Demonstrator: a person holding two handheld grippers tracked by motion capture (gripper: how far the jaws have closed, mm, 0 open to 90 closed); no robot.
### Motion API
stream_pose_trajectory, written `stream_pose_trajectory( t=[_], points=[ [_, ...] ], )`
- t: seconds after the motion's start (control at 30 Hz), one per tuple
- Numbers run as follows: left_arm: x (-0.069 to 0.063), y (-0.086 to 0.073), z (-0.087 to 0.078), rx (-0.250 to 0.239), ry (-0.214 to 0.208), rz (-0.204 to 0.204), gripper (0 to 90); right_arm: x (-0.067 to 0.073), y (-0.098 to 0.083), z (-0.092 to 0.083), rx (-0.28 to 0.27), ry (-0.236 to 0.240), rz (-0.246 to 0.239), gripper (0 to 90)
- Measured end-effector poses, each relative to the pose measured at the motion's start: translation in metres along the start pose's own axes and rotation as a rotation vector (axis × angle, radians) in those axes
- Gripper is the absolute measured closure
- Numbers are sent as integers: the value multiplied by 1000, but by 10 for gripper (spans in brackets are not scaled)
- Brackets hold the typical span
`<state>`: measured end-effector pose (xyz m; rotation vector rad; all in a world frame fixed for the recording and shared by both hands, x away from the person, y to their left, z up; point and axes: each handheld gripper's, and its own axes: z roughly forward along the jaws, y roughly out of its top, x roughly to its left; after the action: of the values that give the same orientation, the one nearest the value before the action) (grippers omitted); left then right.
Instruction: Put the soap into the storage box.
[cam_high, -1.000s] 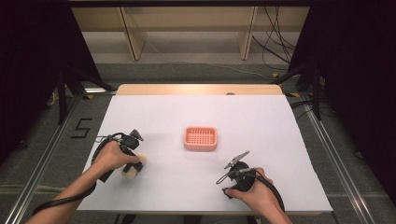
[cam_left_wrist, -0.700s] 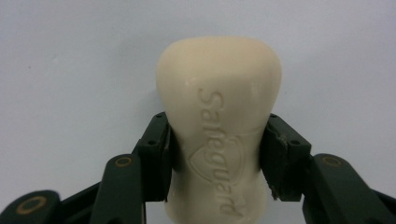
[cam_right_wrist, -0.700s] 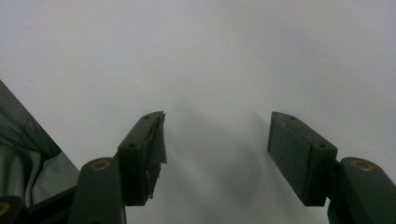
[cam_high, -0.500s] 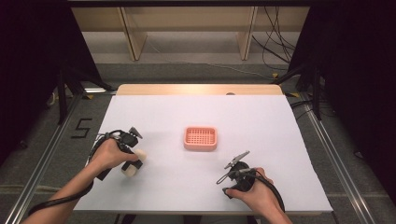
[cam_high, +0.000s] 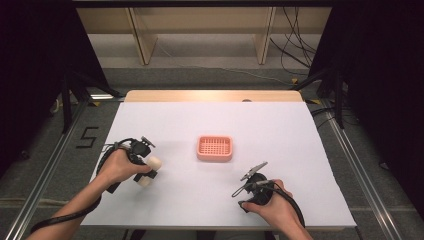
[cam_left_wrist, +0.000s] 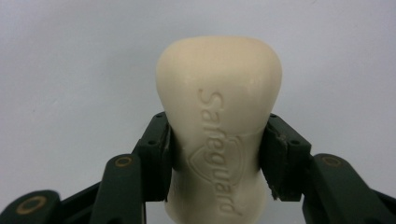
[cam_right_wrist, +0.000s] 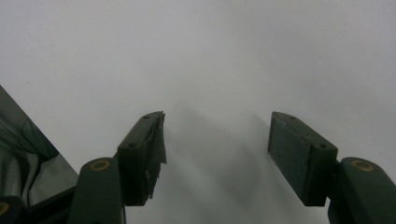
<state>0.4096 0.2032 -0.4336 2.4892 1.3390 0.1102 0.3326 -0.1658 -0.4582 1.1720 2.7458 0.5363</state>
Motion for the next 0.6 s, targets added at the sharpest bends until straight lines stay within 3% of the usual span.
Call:
stream_pose_trajectory(
  t=[0.03, 0.13, 0.17, 0.23, 0.27, 0.3, 0.37, 0.6],
  points=[
    [0, 1, 0, -9, 6, 27, 492, 0, 0, 0, -2, 2, 2, 371],
    [-5, 1, -1, -19, -3, 20, 492, 1, 0, 0, -13, 8, 16, 371],
    [-3, 3, -3, -11, -1, 71, 492, 1, 0, -1, 5, -5, 26, 371],
    [-4, 4, -3, -30, 0, 77, 492, 2, 0, -1, 7, -13, 42, 370],
    [-7, 4, -4, -35, -6, 41, 492, 1, 0, 0, -5, 0, 22, 369],
    [-5, 6, -4, -39, -4, 84, 492, 3, 0, -2, -3, 1, 42, 368],
    [-6, 7, -5, -60, 2, 83, 492, 1, 0, -1, -24, -1, 19, 368],
    [-10, 9, -5, -84, 0, 114, 492, 2, -1, -2, -20, 2, 28, 366]
  ],
)
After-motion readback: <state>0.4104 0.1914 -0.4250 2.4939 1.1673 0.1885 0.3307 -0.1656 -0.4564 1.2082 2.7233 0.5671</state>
